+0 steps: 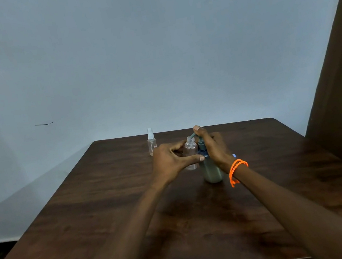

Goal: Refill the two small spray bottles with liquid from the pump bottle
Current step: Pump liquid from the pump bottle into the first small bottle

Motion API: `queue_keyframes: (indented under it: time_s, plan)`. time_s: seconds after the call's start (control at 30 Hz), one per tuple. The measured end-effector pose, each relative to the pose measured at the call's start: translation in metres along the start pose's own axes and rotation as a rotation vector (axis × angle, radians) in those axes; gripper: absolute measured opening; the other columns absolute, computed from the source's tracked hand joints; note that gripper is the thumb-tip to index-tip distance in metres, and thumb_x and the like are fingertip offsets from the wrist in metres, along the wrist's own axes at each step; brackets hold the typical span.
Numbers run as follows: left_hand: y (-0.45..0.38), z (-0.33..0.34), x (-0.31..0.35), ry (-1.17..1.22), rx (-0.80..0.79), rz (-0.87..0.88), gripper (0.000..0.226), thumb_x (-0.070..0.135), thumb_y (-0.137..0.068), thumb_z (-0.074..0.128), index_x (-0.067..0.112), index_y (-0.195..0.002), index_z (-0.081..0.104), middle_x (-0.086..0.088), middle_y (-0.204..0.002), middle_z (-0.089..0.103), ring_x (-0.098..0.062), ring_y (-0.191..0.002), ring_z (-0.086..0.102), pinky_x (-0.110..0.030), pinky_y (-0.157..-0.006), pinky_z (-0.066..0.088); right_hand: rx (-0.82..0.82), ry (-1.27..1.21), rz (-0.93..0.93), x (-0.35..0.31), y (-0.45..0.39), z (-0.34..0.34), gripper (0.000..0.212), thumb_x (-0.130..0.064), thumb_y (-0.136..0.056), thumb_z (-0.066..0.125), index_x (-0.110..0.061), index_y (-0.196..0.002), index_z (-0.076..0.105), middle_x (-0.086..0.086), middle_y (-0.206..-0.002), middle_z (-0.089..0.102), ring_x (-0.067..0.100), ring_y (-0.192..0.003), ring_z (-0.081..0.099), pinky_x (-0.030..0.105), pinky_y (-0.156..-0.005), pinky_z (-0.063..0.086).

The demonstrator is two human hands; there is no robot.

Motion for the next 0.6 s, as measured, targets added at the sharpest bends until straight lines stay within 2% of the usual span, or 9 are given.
queue_keyframes:
  time_s: [0.1, 0.17, 0.23, 0.3, 0.37, 0.43, 0.5, 0.57, 0.6]
  plan:
    - [-0.003, 0.000, -0.004, -0.036, 0.005, -0.007, 0.059, 0.037, -0.065, 0.103, 0.016, -0.117, 0.084, 0.010, -0.090, 0.084, -0.007, -0.079, 0.079, -0.029, -0.066, 0.060, 0.015, 0.026, -0.008, 0.000, -0.001, -0.001, 0.089, -0.067, -0.088, 0.061, 0.022, -0.078, 0.060, 0.023, -0.067, 0.059, 0.025, -0.064, 0.056, 0.035, -0.066, 0.048]
    - [-0.002, 0.001, -0.003, -0.027, -0.003, -0.011, 0.059, 0.035, -0.065, 0.104, 0.014, -0.116, 0.084, 0.012, -0.085, 0.083, 0.005, -0.071, 0.072, -0.021, -0.063, 0.054, 0.024, 0.012, -0.001, 0.000, 0.000, -0.002, 0.081, -0.062, -0.088, 0.061, 0.018, -0.077, 0.064, 0.030, -0.071, 0.065, 0.026, -0.066, 0.061, 0.036, -0.066, 0.050]
    - [-0.001, 0.004, -0.004, -0.002, -0.022, -0.005, 0.056, 0.026, -0.066, 0.103, 0.012, -0.116, 0.084, 0.017, -0.084, 0.081, 0.015, -0.067, 0.064, -0.012, -0.062, 0.048, 0.040, 0.023, 0.004, 0.001, 0.000, -0.003, 0.073, -0.058, -0.087, 0.061, 0.012, -0.067, 0.062, 0.021, -0.064, 0.063, 0.025, -0.062, 0.059, 0.038, -0.065, 0.048]
    - [0.001, 0.007, -0.003, 0.007, -0.030, 0.003, 0.054, 0.022, -0.067, 0.103, 0.014, -0.116, 0.083, 0.025, -0.080, 0.079, 0.016, -0.068, 0.066, -0.010, -0.063, 0.048, 0.072, 0.047, 0.001, 0.001, 0.000, -0.006, 0.060, -0.051, -0.093, 0.061, -0.005, -0.056, 0.061, 0.007, -0.055, 0.060, 0.020, -0.057, 0.057, 0.037, -0.064, 0.046]
    - [0.001, 0.009, -0.001, 0.018, -0.034, 0.016, 0.052, 0.022, -0.067, 0.103, 0.018, -0.115, 0.084, 0.025, -0.084, 0.079, 0.009, -0.076, 0.074, -0.015, -0.068, 0.055, 0.078, 0.067, -0.002, 0.002, 0.001, -0.008, 0.062, -0.060, -0.092, 0.060, -0.013, -0.051, 0.060, 0.005, -0.053, 0.059, 0.020, -0.055, 0.056, 0.037, -0.063, 0.046]
    - [0.000, 0.010, -0.001, 0.038, -0.036, 0.022, 0.048, 0.019, -0.068, 0.102, 0.018, -0.113, 0.084, 0.025, -0.081, 0.079, 0.012, -0.069, 0.069, -0.011, -0.064, 0.050, 0.076, 0.089, 0.012, 0.003, 0.001, -0.010, 0.074, -0.072, -0.088, 0.058, -0.005, -0.055, 0.061, 0.011, -0.055, 0.059, 0.021, -0.056, 0.055, 0.040, -0.062, 0.047]
    - [-0.001, 0.012, -0.002, 0.038, -0.031, 0.028, 0.051, 0.022, -0.069, 0.102, 0.013, -0.116, 0.084, 0.015, -0.066, 0.072, 0.014, -0.055, 0.053, -0.008, -0.058, 0.039, 0.080, 0.112, 0.017, 0.004, 0.000, -0.011, 0.084, -0.073, -0.085, 0.057, 0.008, -0.064, 0.060, 0.019, -0.059, 0.061, 0.025, -0.058, 0.057, 0.049, -0.065, 0.051]
    - [-0.002, 0.012, -0.004, 0.028, -0.029, 0.035, 0.054, 0.025, -0.069, 0.102, 0.013, -0.119, 0.083, 0.013, -0.058, 0.065, 0.013, -0.052, 0.047, -0.010, -0.057, 0.036, 0.108, 0.132, 0.006, 0.002, 0.000, -0.012, 0.081, -0.069, -0.084, 0.058, 0.008, -0.061, 0.055, 0.015, -0.056, 0.058, 0.024, -0.056, 0.054, 0.049, -0.062, 0.049]
    - [-0.002, 0.012, -0.004, 0.026, -0.027, 0.031, 0.055, 0.026, -0.069, 0.102, 0.013, -0.119, 0.083, 0.019, -0.059, 0.069, 0.013, -0.053, 0.048, -0.011, -0.057, 0.037, 0.118, 0.147, 0.000, 0.001, 0.000, -0.013, 0.079, -0.068, -0.085, 0.058, 0.007, -0.059, 0.054, 0.011, -0.054, 0.056, 0.022, -0.054, 0.053, 0.046, -0.060, 0.047]
Point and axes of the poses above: each hand's wrist, its own y-axis away from the middle knuckle, its own z-axis out of the palm, x = y × z, the point moved 6 cm from there along -y, towards the middle knuckle
